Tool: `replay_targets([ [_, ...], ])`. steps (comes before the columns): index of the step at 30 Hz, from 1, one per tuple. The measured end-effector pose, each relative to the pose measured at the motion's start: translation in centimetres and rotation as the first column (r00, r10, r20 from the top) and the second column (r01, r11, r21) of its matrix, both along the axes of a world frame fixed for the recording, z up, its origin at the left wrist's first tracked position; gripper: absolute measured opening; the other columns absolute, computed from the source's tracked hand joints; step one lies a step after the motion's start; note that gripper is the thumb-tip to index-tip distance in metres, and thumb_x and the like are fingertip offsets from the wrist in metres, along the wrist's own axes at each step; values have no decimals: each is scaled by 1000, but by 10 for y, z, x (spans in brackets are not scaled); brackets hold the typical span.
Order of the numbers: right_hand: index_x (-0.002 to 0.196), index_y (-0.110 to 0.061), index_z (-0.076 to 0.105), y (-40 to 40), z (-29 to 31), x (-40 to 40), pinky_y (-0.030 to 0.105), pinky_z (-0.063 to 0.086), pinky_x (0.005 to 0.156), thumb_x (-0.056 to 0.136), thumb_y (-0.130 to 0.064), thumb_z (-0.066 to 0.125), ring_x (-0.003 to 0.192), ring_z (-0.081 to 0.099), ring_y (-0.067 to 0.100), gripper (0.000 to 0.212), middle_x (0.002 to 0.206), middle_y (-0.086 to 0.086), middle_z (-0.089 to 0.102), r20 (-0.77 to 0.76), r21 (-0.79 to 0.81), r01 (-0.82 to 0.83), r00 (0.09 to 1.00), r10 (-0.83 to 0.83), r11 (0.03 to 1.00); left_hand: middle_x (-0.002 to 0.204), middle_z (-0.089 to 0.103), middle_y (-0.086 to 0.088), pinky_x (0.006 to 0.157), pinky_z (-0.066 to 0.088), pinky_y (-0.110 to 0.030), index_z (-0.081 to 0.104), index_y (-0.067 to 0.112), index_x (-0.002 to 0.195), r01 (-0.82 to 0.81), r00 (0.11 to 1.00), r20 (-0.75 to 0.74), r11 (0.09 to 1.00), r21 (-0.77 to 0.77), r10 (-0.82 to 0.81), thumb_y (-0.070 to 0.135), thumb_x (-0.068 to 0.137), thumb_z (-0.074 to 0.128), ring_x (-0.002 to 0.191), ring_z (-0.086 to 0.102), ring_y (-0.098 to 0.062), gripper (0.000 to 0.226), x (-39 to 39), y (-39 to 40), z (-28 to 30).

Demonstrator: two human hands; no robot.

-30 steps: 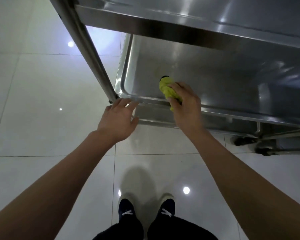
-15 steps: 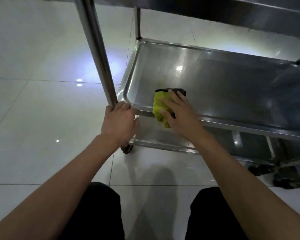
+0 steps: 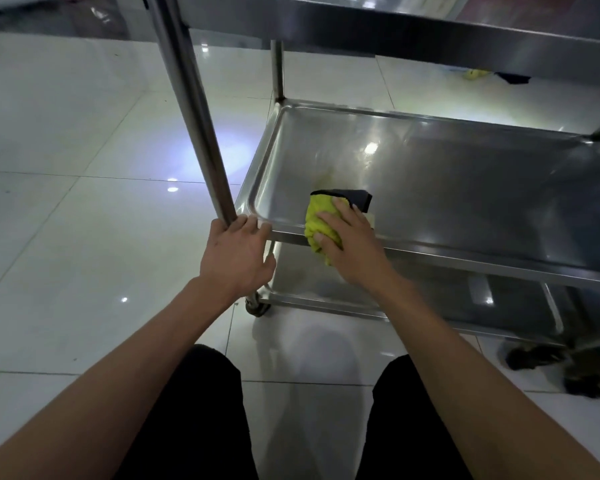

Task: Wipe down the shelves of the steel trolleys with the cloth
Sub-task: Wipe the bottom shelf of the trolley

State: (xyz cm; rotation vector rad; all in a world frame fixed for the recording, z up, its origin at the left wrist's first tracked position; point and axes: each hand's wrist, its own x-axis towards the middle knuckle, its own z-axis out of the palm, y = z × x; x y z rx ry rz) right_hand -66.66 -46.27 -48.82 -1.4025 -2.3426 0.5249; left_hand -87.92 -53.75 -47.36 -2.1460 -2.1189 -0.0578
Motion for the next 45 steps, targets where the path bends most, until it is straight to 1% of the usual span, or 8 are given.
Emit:
replay_targets([
  [4, 139, -20, 55, -11, -5, 1, 33, 7, 120, 100, -36, 55, 147, 20, 31, 42, 160, 5, 29, -31, 95, -13, 999, 16, 995, 126, 57, -2, 82, 35, -42, 53, 18, 127, 12, 999, -31, 1000, 17, -12, 42, 86, 55, 122, 53, -24, 48, -4, -23, -8],
  [10, 145, -25, 45, 0, -9, -19, 55, 17, 118, 105, -39, 40, 152, 1, 32, 43, 165, 0, 14, 65, 46, 16, 998, -19, 999, 124, 59, -5, 84, 37, -42, 59, 18, 123, 5, 1000, 26, 999, 35, -6, 41, 82, 60, 114, 56, -27, 47, -2, -26, -10],
  [14, 151, -28, 31, 20, -10, -44, 60, 9, 119, 105, -41, 32, 151, -12, 32, 48, 166, -2, -1, 165, -57, -112, 979, 120, 992, 121, 63, -2, 84, 39, -41, 63, 17, 116, 9, 997, 78, 999, 42, -12, 43, 79, 58, 110, 58, -25, 46, -6, -23, -12],
  [20, 154, -25, 25, 34, -5, -92, 52, 0, 121, 104, -37, 36, 149, -19, 37, 52, 166, 3, -10, 252, -120, -244, 930, 267, 962, 133, 62, 1, 86, 41, -35, 64, 17, 123, 46, 974, 218, 996, 75, -62, 36, 79, 52, 121, 56, -24, 50, -18, -27, -14],
  [26, 155, -27, 26, 36, 3, -110, 52, 3, 122, 106, -38, 32, 150, -15, 35, 50, 166, 2, -5, 269, -98, -315, 905, 330, 944, 121, 59, -3, 81, 39, -35, 59, 10, 116, 55, 996, 70, 998, 33, -57, 35, 86, 55, 116, 54, -22, 39, -15, -30, -14],
  [32, 139, -30, 53, 25, 8, -78, 46, 28, 114, 101, -34, 43, 148, 16, 27, 39, 160, -5, 25, 209, 72, -233, 954, 214, 970, 144, 48, 1, 88, 37, -35, 48, 14, 134, -4, 999, 34, 1000, -9, 4, 41, 93, 48, 138, 39, -17, 49, -4, -32, -13],
  [38, 142, -30, 49, 30, 4, -15, 47, 33, 109, 101, -31, 44, 147, 18, 26, 41, 159, -7, 26, 205, 79, -148, 970, 129, 986, 140, 51, -1, 95, 38, -43, 54, 16, 128, -132, 989, 70, 991, -24, 134, 46, 94, 46, 137, 40, -22, 47, 20, -28, -8],
  [45, 144, -27, 47, 37, -4, 76, 53, 29, 113, 104, -29, 42, 151, 10, 29, 41, 164, -5, 18, 201, 42, 8, 979, -16, 999, 123, 61, 3, 91, 38, -42, 64, 22, 115, 128, 984, 126, 992, 17, -129, 41, 94, 44, 115, 54, -23, 34, 115, 14, 6],
])
